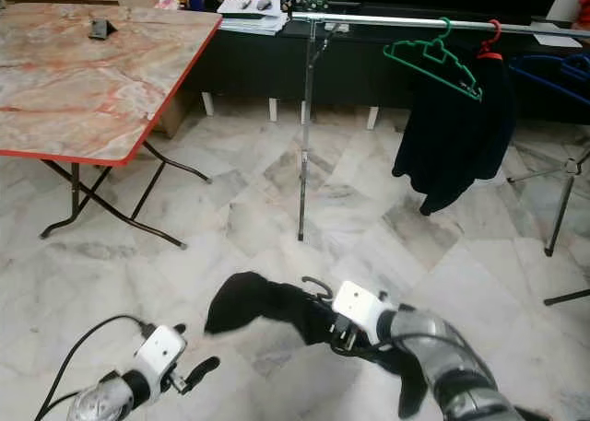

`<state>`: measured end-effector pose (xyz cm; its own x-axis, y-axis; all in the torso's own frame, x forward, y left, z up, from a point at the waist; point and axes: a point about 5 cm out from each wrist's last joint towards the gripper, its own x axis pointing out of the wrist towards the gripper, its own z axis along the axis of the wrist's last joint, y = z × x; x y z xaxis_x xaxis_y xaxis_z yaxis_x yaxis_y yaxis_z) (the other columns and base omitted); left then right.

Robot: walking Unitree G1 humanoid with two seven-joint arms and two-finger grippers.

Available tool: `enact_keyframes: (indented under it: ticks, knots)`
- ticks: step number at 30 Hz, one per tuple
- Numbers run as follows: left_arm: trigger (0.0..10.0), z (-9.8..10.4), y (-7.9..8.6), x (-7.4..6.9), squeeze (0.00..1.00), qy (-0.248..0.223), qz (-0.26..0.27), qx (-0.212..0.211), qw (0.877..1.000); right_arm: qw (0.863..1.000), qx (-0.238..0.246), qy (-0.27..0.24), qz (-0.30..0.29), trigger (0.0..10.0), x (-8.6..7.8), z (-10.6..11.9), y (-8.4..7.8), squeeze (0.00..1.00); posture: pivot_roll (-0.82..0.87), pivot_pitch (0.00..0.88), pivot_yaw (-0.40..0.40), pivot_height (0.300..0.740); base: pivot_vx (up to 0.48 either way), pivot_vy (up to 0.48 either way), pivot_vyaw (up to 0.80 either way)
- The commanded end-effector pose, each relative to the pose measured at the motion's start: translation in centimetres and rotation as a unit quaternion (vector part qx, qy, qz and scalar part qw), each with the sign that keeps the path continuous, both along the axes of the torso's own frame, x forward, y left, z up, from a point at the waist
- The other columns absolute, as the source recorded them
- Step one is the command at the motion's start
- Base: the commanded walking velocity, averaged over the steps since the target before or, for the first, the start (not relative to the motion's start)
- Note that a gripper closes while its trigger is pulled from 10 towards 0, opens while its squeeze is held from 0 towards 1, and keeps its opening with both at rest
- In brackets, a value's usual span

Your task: Hang hanger

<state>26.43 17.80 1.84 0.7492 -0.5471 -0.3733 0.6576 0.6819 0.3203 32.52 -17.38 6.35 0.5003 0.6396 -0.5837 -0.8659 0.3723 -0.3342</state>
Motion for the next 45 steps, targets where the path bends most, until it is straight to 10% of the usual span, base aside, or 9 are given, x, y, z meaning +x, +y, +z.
enact_keyframes:
  ticks: [1, 13, 43, 44, 45]
  knots:
    - [10.0, -0.1, -0.2, -0.3, 0.00, 0.014, -0.044, 0.033, 0.998, 0.999, -0.023, 0.001, 0.038, 10.0, -0.1, 0.4, -0.1, 0.00, 0.09, 0.146, -0.044, 0.740, 0.000, 0.000, 0.00]
    - [10.0, 2.1, -0.9, 1.2, 0.00, -0.008, -0.085, 0.056, 0.995, 0.994, -0.073, 0.002, 0.076, 10.0, 0.3, 1.3, -1.0, 0.00, 0.09, 0.153, -0.051, 0.740, 0.000, 0.000, 0.00]
    - [9.9, -1.7, -0.7, 0.3, 0.00, 0.054, 0.013, 0.046, 0.997, 0.983, -0.058, 0.001, 0.173, 10.0, 0.0, 3.8, -0.7, 0.00, 0.05, 0.148, -0.073, 0.740, 0.000, 0.000, 0.00]
    - [4.4, -1.8, -0.7, 0.3, 0.00, 0.056, 0.016, 0.043, 0.997, 0.983, -0.057, -0.001, 0.174, 10.0, 0.0, 3.9, -0.7, 0.00, 0.05, 0.145, -0.072, 0.740, 0.000, 0.000, 0.00]
    - [4.0, -1.8, -0.7, 0.3, 0.00, 0.057, 0.018, 0.041, 0.997, 0.983, -0.057, -0.001, 0.174, 10.0, 0.0, 4.0, -0.7, 0.00, 0.05, 0.145, -0.072, 0.740, 0.000, 0.000, 0.00]
